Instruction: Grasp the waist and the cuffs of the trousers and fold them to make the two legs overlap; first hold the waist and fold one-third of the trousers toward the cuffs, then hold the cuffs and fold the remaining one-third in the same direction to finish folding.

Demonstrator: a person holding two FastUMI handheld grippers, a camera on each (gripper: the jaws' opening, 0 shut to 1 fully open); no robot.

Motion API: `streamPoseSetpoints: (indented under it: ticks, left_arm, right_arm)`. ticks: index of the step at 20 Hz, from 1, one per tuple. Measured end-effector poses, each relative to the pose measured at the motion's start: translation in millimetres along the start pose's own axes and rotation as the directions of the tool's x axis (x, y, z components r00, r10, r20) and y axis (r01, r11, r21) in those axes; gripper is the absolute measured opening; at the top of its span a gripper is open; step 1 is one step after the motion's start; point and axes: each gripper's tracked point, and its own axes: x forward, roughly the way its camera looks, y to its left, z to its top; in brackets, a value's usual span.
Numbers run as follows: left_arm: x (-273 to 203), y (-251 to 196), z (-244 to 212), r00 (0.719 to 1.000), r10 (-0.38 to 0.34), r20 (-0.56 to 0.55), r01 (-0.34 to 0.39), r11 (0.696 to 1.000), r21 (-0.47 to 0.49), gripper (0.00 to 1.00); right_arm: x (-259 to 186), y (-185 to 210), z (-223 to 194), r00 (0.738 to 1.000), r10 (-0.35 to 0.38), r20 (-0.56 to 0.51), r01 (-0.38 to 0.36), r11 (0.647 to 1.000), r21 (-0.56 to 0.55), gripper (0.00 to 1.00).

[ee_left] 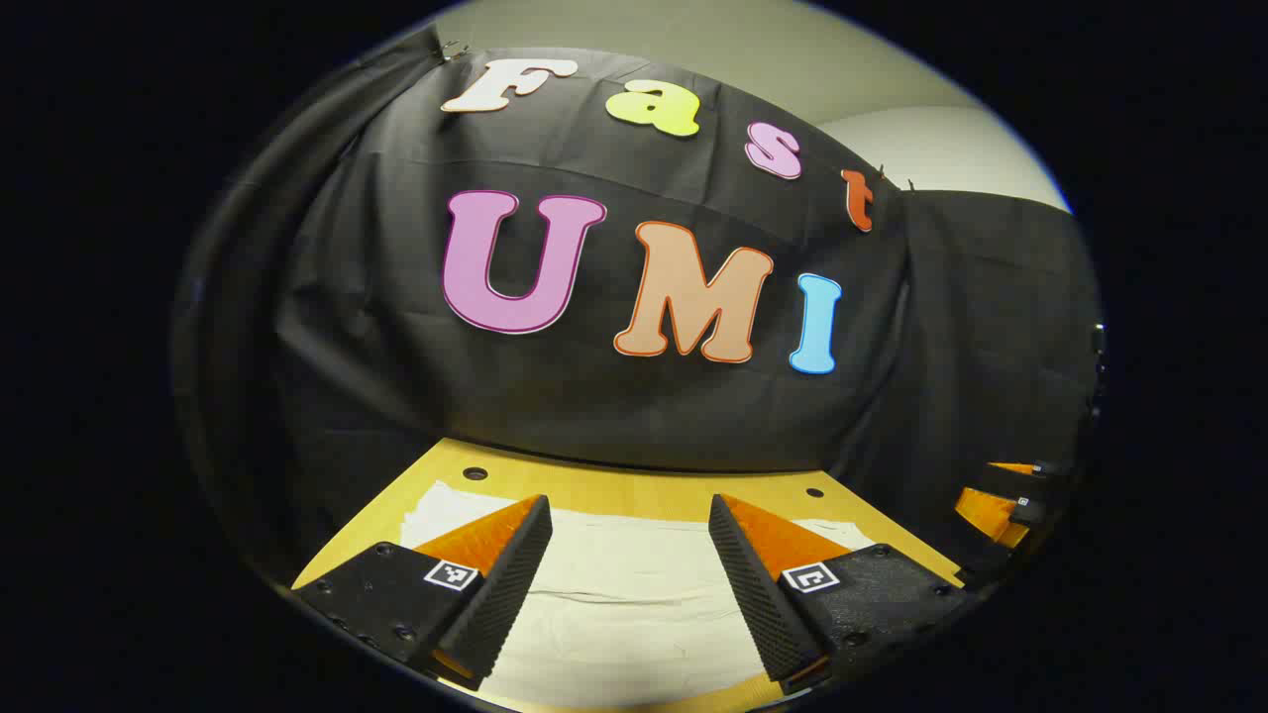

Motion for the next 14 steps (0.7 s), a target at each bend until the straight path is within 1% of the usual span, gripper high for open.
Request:
streamPoseSetpoints:
  ticks: [3, 8, 14]
  left_arm:
    - [1, -5, -3, 1.0, -0.009, -0.008, 0.009, 1.0, 0.016, 0.95]
    - [-2, -16, -6, 1.0, -0.026, -0.012, 0.026, 1.0, 0.015, 0.95]
    - [-3, -21, -8, 0.999, -0.024, -0.023, 0.025, 0.999, 0.026, 0.95]
  right_arm:
    - [-1, -7, -4, 1.0, -0.001, -0.011, 0.001, 1.0, 0.01, 0.97]
    - [2, -12, -6, 1.0, 0.005, -0.013, -0.004, 1.0, 0.027, 0.98]
    - [2, -23, -9, 1.0, 0.0, -0.02, 0.001, 0.999, 0.05, 0.98]
